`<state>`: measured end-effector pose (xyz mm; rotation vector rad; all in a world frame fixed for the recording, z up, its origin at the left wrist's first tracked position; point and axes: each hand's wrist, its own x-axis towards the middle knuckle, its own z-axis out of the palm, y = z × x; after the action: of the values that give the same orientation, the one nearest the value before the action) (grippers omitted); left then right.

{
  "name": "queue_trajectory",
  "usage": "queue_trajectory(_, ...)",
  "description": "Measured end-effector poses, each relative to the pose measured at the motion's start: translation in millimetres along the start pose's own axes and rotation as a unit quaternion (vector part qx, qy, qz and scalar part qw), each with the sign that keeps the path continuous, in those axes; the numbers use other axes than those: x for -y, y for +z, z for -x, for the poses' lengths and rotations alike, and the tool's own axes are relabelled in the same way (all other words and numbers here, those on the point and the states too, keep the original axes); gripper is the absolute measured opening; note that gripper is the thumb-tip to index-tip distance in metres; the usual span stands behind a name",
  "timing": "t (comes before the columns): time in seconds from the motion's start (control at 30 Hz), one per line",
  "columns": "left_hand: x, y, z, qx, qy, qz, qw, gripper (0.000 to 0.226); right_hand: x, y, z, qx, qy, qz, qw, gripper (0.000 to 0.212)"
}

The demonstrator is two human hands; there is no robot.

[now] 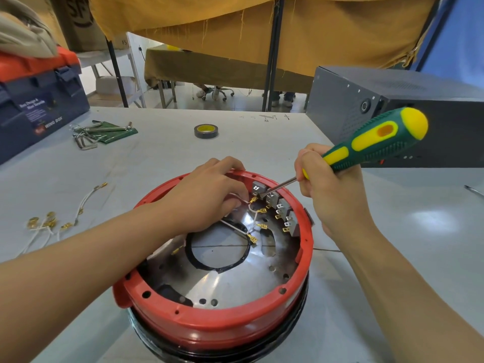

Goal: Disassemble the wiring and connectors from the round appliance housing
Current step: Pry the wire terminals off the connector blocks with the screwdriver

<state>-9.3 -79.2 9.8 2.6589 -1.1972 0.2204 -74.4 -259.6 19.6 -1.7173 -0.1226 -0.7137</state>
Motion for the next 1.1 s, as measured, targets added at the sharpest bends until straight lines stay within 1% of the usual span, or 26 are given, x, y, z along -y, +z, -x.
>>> queue_trajectory(0.17,-0.6,-0.2,0.3,-0.002,-0.001,0.001,1.0,0.021,-1.2,3.0,4.0,-0.033,0.015,-0.008,0.999,0.024)
queue_trajectory(0.27,-0.4,0.4,0.0,-0.004,-0.001,0.002,1.0,0.02,-1.8,2.0,5.4,-0.03,0.006,-0.006,1.0,0.027)
queue_trajectory(0.33,-0.3,0.6,-0.2,-0.005,-0.003,0.006,1.0,0.02,-0.6,-0.8,7.3,0.002,-0.014,0.001,1.0,0.027)
queue_trajectory(0.47,-0.1,0.5,0.3,-0.006,-0.001,0.005,1.0,0.02,3.7,-9.3,9.7,0.102,-0.072,0.066,0.99,0.035)
queue_trajectory(0.53,-0.4,0.3,0.3,-0.005,-0.001,0.004,1.0,0.02,5.2,-12.6,5.6,0.139,-0.069,0.068,0.986,0.033)
queue_trajectory(0.57,-0.5,0.3,0.3,-0.005,0.0,0.003,1.0,0.02,4.9,-13.3,2.5,0.144,-0.06,0.062,0.986,0.031)
queue_trajectory(0.6,-0.6,0.3,0.3,-0.004,0.0,0.003,1.0,0.02,4.0,-13.1,-0.4,0.135,-0.047,0.051,0.988,0.029)
queue_trajectory(0.7,-0.6,0.0,0.1,0.0,-0.002,0.004,1.0,0.02,-0.6,-9.3,-5.1,0.067,0.002,-0.005,0.998,0.024)
queue_trajectory(0.77,-0.6,0.2,-0.1,0.001,-0.004,0.002,1.0,0.02,-2.6,-6.1,-5.5,0.036,0.016,-0.018,0.999,0.023)
queue_trajectory(0.9,-0.6,0.3,0.0,-0.001,-0.003,0.002,1.0,0.02,-3.8,-3.8,-4.4,0.002,0.029,-0.032,0.999,0.023)
queue_trajectory(1.1,-0.5,0.8,-0.1,-0.002,-0.003,0.0,1.0,0.019,-1.7,-0.3,-1.2,-0.026,0.034,-0.028,0.999,0.029)
